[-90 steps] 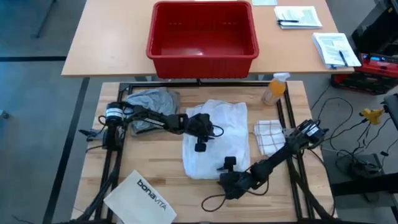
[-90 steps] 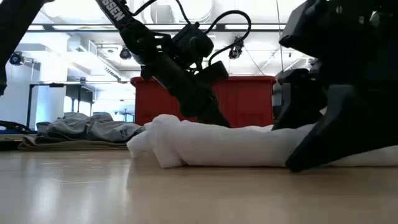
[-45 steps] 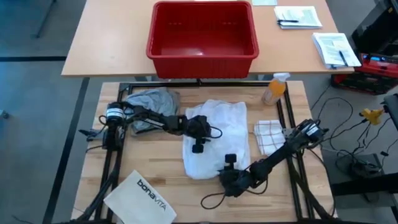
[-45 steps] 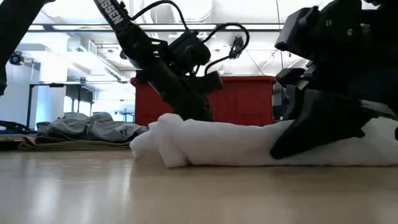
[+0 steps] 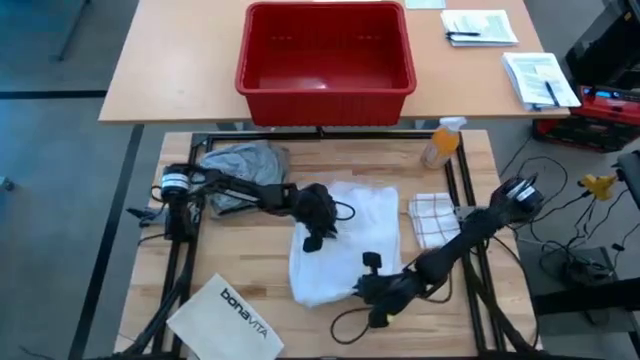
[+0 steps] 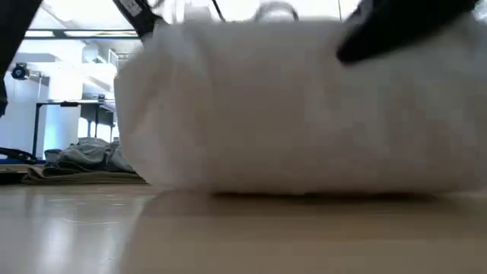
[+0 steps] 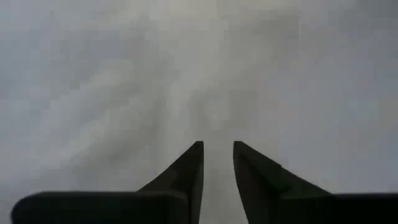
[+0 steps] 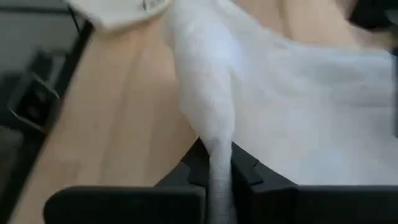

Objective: Fold laundry
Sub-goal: Fold the white long sleeve shirt

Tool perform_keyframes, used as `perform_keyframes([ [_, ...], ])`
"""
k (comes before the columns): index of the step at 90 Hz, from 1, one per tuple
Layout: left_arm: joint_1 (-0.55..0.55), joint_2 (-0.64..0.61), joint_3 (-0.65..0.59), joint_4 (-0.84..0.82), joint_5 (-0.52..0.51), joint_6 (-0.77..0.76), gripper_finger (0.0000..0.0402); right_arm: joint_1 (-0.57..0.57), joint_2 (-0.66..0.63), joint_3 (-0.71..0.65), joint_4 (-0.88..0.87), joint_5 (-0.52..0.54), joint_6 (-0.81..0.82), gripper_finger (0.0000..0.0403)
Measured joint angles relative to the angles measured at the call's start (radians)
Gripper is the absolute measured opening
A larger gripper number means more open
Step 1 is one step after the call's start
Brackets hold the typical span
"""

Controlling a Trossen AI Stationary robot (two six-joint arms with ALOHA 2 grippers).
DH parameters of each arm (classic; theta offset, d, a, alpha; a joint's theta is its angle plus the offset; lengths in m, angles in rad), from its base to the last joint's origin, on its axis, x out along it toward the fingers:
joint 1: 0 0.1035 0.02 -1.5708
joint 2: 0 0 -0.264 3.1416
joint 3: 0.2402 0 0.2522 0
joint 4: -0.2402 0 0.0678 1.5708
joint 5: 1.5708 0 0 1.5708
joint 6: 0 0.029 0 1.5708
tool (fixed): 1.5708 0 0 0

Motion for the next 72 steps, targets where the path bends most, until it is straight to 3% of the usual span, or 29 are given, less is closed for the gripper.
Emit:
perform_keyframes([
  [8,-0.041,-0.098,0.0,0.001,0.043,-0.048,0.0062,-0.002,-0.053,0.001,-0.028,-0.005,0.01,0.0001],
  [40,-0.106,-0.455,-0.004,-0.081,-0.187,-0.027,0.0032,-0.09,-0.245,0.002,-0.161,-0.067,-0.033,0.0001],
  [61,-0.106,-0.506,-0.005,-0.161,-0.237,-0.036,0.0025,-0.313,-0.275,0.002,-0.2,-0.282,-0.178,0.0],
  [72,-0.107,-0.488,-0.006,-0.171,-0.24,-0.055,0.0025,-0.441,-0.273,0.002,-0.215,-0.446,-0.241,0.0],
])
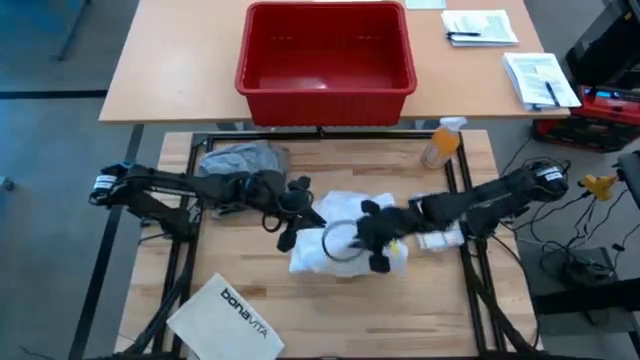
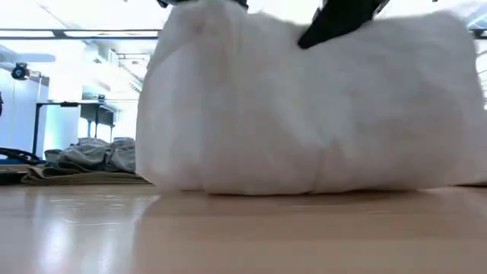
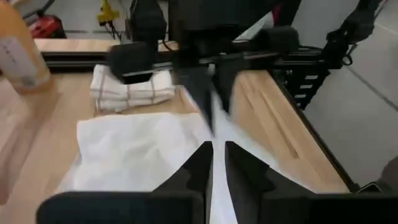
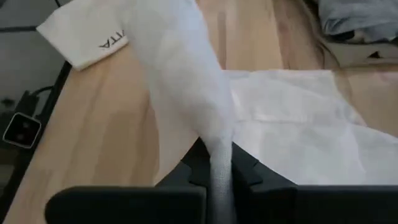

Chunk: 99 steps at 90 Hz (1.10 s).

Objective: Fold laundry
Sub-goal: Fold the white long sleeve shirt

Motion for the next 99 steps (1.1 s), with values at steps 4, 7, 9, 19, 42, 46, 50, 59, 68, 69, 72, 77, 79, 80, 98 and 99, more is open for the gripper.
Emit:
perform_keyframes([
  [4,-0.001,0.004,0.0,0.0,0.0,-0.004,0.0025,-0.046,0.003,0.0,0.001,-0.058,-0.026,0.0],
  [7,-0.002,0.006,0.0,0.0,0.0,-0.005,0.0025,-0.077,0.003,0.0,0.0,-0.094,-0.048,0.0],
  [9,-0.002,0.007,0.0,0.0,0.0,-0.007,0.0025,-0.098,0.003,0.0,-0.004,-0.115,-0.061,0.0],
  [19,-0.002,0.007,0.0,-0.007,0.0,-0.015,0.0025,-0.202,0.0,0.0,-0.04,-0.154,-0.122,0.0],
  [42,-0.002,0.001,0.0,-0.026,-0.018,-0.033,0.0025,-0.395,-0.004,0.002,-0.067,-0.318,-0.283,0.0],
  [46,-0.002,0.001,0.0,-0.027,-0.032,-0.034,0.0025,-0.437,0.006,0.002,-0.068,-0.317,-0.319,0.0],
  [50,-0.002,0.001,0.0,-0.026,-0.048,-0.034,0.0025,-0.483,0.021,0.002,-0.066,-0.32,-0.352,0.0],
  [59,-0.002,0.001,0.0,-0.023,-0.081,-0.039,0.0025,-0.594,0.066,0.002,-0.07,-0.393,-0.384,0.0],
  [68,-0.001,0.0,0.0,-0.024,-0.098,-0.062,0.0025,-0.651,0.085,0.002,-0.073,-0.411,-0.416,0.0],
  [69,-0.001,0.0,0.0,-0.024,-0.099,-0.064,0.0025,-0.655,0.085,0.002,-0.072,-0.412,-0.427,0.0],
  [72,-0.001,-0.001,0.0,-0.024,-0.1,-0.072,0.0025,-0.665,0.089,0.002,-0.063,-0.418,-0.463,0.0],
  [77,-0.001,-0.001,0.0,-0.024,-0.104,-0.083,0.0025,-0.69,0.105,0.003,-0.04,-0.431,-0.526,0.0],
  [79,-0.001,-0.001,0.0,-0.024,-0.105,-0.086,0.0025,-0.703,0.115,0.003,-0.028,-0.439,-0.54,0.0],
  [80,-0.001,-0.001,0.0,-0.025,-0.105,-0.087,0.0025,-0.711,0.121,0.003,-0.022,-0.443,-0.545,0.0],
  [98,-0.001,-0.001,0.0,-0.026,-0.106,-0.114,0.0025,-0.834,0.248,0.002,0.157,-0.454,-0.544,0.0],
  [99,-0.001,-0.001,0.0,-0.026,-0.106,-0.115,0.0025,-0.837,0.257,0.002,0.165,-0.452,-0.541,0.0],
])
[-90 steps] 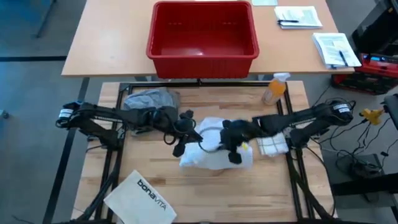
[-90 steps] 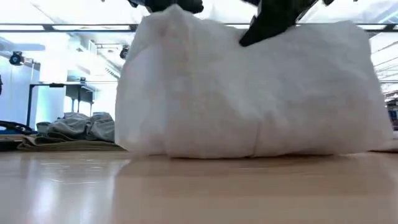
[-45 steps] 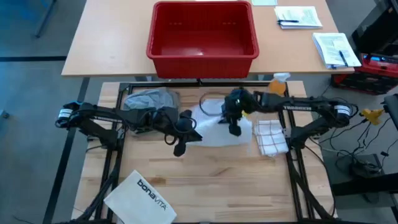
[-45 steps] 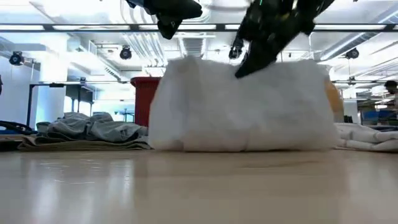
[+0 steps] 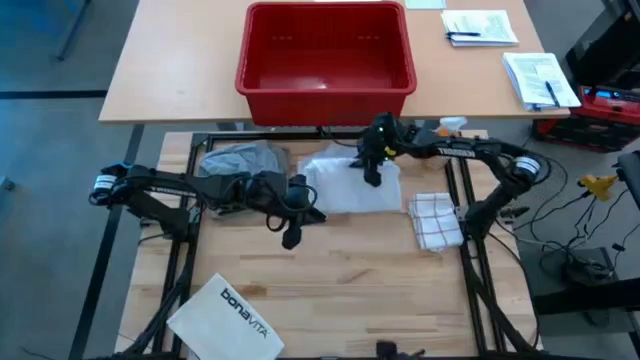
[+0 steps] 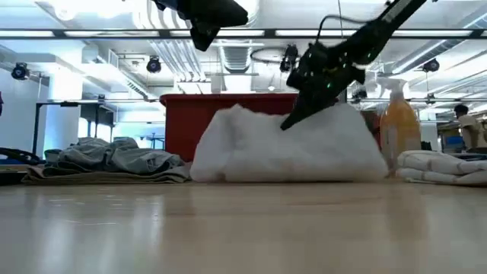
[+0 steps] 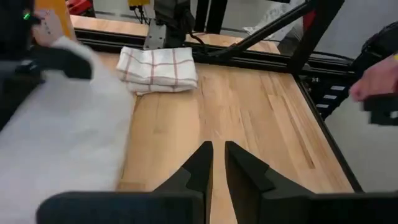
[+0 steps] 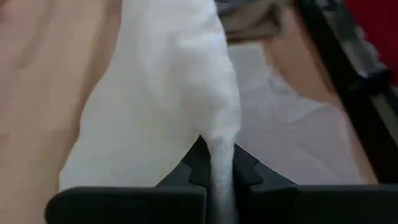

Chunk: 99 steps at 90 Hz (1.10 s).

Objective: Fold laundry
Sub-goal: Fold the white long sleeve shirt

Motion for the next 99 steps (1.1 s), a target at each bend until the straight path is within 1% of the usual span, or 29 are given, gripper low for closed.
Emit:
perform_keyframes([
  [11,0.0,0.0,0.0,0.0,0.0,-0.027,0.0025,-0.029,0.076,0.0,0.072,0.007,0.004,0.0],
  [18,0.0,0.0,0.0,0.0,0.0,-0.036,0.0025,-0.042,0.123,0.011,0.079,0.007,0.011,0.0],
  [35,0.0,0.0,0.0,-0.004,0.001,-0.042,0.0025,-0.08,0.228,0.065,0.112,0.023,0.11,0.0],
  [46,-0.002,0.0,0.0,-0.008,0.001,-0.048,0.0025,-0.08,0.246,0.087,0.101,0.009,0.111,0.0],
  [56,-0.008,0.0,0.0,-0.01,0.001,-0.057,0.0025,-0.064,0.242,0.095,0.069,-0.004,0.101,0.0],
  [65,-0.02,0.0,0.0,-0.01,0.002,-0.061,0.0025,-0.053,0.246,0.068,0.052,-0.003,0.085,0.0],
  [79,-0.031,-0.002,0.0,-0.003,0.003,-0.07,0.0025,-0.013,0.241,0.021,0.045,0.041,0.109,0.0],
  [89,-0.033,-0.008,0.01,0.003,0.005,-0.075,0.0025,0.043,0.233,0.015,-0.011,0.041,0.108,0.0],
  [99,-0.034,-0.013,0.013,0.004,0.005,-0.072,0.0025,0.134,0.232,0.013,-0.043,0.041,0.104,0.0],
])
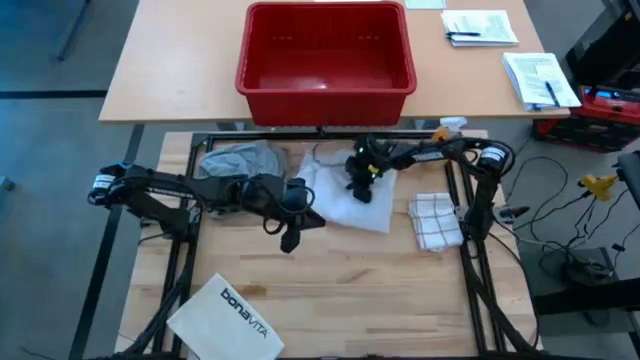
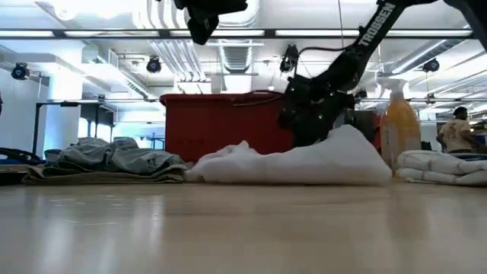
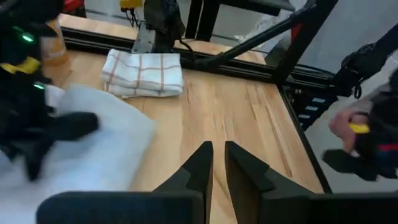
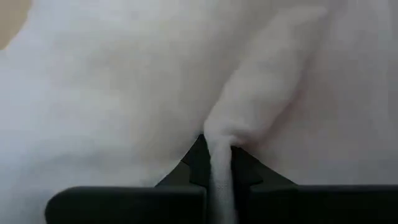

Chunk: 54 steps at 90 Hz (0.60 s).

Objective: Fold laundry
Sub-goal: Fold the white long sleeve shirt

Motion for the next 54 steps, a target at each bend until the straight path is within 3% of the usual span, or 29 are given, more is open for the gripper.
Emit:
perform_keyframes([
  [19,0.0,-0.039,0.0,-0.025,0.005,0.048,0.0025,0.227,-0.02,-0.003,-0.017,0.012,0.113,0.0],
  [37,0.002,-0.119,-0.001,-0.115,-0.042,0.161,0.0025,0.511,-0.078,-0.004,-0.011,0.113,0.27,0.0],
  [54,0.028,-0.109,-0.021,-0.18,-0.082,0.244,0.0025,0.729,-0.164,-0.004,0.03,0.218,0.45,0.0],
])
